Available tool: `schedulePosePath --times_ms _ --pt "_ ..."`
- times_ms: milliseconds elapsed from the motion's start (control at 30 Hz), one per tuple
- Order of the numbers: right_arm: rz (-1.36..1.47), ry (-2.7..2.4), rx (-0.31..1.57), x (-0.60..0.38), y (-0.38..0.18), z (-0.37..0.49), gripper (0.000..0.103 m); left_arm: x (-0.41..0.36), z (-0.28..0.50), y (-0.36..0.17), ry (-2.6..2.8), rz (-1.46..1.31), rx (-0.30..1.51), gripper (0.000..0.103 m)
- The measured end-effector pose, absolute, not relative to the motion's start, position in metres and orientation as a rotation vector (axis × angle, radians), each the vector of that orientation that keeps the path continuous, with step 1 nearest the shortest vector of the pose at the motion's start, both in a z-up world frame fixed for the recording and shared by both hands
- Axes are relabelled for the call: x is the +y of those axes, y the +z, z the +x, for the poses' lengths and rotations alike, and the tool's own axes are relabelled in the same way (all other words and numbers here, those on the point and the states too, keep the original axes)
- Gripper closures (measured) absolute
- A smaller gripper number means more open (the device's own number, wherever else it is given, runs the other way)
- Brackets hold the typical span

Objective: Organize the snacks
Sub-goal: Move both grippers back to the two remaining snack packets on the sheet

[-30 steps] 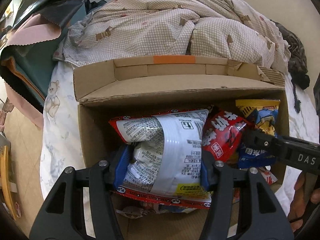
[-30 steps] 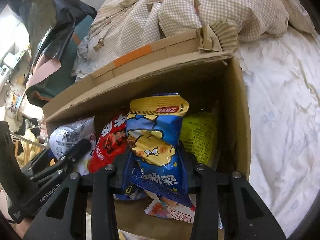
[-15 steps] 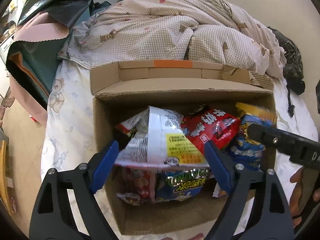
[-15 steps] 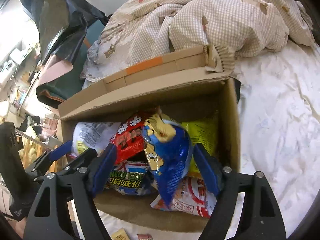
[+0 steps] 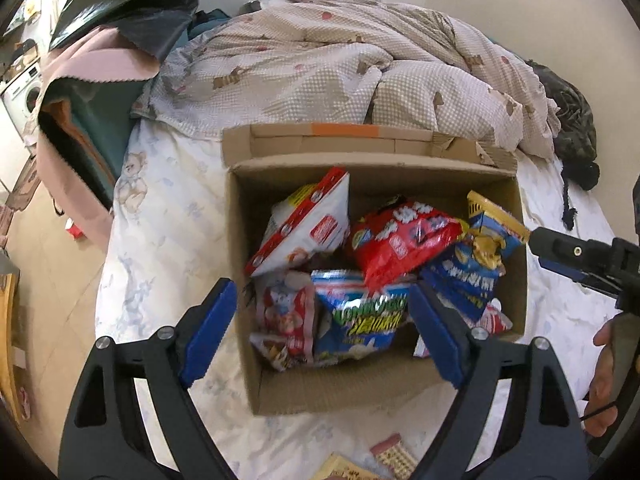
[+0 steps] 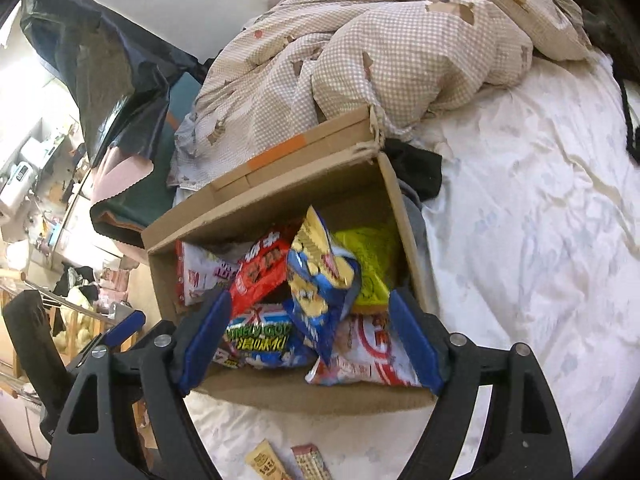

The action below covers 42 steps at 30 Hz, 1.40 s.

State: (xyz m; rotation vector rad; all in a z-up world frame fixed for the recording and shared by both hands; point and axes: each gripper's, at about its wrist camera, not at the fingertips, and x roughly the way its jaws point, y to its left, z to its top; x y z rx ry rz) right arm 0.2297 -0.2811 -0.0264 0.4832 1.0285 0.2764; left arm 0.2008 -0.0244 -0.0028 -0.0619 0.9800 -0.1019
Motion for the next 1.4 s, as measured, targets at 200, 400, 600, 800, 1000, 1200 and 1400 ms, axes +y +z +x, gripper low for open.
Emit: schedulePosePath --times_ms 200,400,600,800,1000,1200,1400 --pt "0.480 0.292 1.056 -0.271 -0.031 0.205 0.020 -0.015 0.181 -0.005 -0.092 -0.066 1.003 0.018" --pt "0.449 0.306 1.092 -0.256 -0.040 0.177 0.020 0.000 0.161 -0.004 -0.061 -0.103 1.019 0.018" --pt "0.406 0.314 1.148 -0.237 -0.053 0.146 0.020 0.007 0.125 -0.015 -0.033 -0.110 1.068 0.018" --pt "0.363 0.341 1.197 -0.224 -0.066 0.124 0.020 0.009 0.096 -0.031 -0.022 -0.154 1.126 0.018" --pt "0.403 0.346 1.278 -0.223 -0.087 0.114 0.020 0.006 0.084 -0.051 -0.014 -0.171 1.188 0.018" --pt "0.396 0.335 1.332 -0.218 -0.100 0.116 0.020 0.011 0.086 -0.056 0.024 -0.158 1.192 0.018" --pt "0.398 0.322 1.382 -0.213 -0.114 0.120 0.020 0.031 0.089 -0.060 0.090 -0.230 1.205 0.018"
